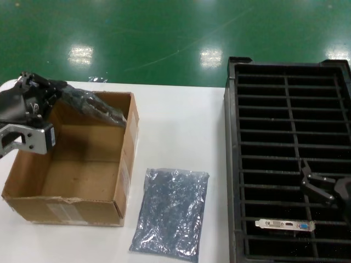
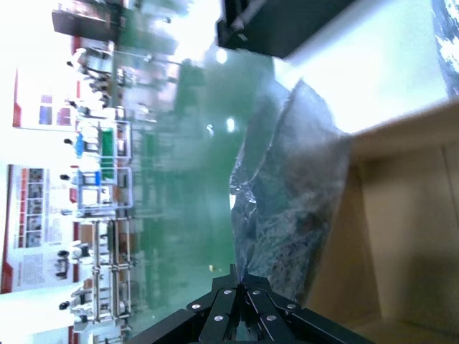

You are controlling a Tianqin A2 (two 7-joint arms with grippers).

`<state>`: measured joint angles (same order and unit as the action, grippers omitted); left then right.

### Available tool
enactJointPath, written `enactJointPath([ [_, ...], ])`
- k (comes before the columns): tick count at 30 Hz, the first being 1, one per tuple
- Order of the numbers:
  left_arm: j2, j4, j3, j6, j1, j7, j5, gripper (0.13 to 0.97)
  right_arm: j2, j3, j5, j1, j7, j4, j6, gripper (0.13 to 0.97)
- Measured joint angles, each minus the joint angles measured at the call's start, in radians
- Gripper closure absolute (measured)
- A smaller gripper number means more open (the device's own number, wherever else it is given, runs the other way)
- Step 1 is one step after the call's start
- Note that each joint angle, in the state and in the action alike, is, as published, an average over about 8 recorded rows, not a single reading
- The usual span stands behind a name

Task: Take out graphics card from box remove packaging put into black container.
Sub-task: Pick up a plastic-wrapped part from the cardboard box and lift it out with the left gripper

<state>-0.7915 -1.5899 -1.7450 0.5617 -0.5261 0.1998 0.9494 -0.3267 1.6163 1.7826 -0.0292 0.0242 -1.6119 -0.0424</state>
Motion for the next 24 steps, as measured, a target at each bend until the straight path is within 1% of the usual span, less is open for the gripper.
enactJointPath([
  [4,-0.018,-0.081,0.039,0.015,0.043,-0.039,0.028,0.958,0.0,0.0,0.0,0.0,0.0,0.0,0.0,0.129],
  [9,-0.015,-0.141,0.055,0.026,0.073,-0.067,0.049,0.958,0.0,0.0,0.0,0.0,0.0,0.0,0.0,0.129],
  [12,-0.007,-0.168,0.052,0.033,0.084,-0.076,0.06,0.958,0.0,0.0,0.0,0.0,0.0,0.0,0.0,0.129],
  [17,0.012,-0.2,0.033,0.043,0.099,-0.083,0.079,0.958,0.0,0.0,0.0,0.0,0.0,0.0,0.0,0.129],
  [21,0.023,-0.209,0.024,0.045,0.105,-0.085,0.085,0.958,0.0,-0.002,0.002,-0.001,0.001,0.0,-0.002,0.129],
  [24,0.025,-0.21,0.023,0.044,0.105,-0.085,0.085,0.958,0.005,-0.013,0.008,-0.004,-0.001,0.001,-0.014,0.129],
])
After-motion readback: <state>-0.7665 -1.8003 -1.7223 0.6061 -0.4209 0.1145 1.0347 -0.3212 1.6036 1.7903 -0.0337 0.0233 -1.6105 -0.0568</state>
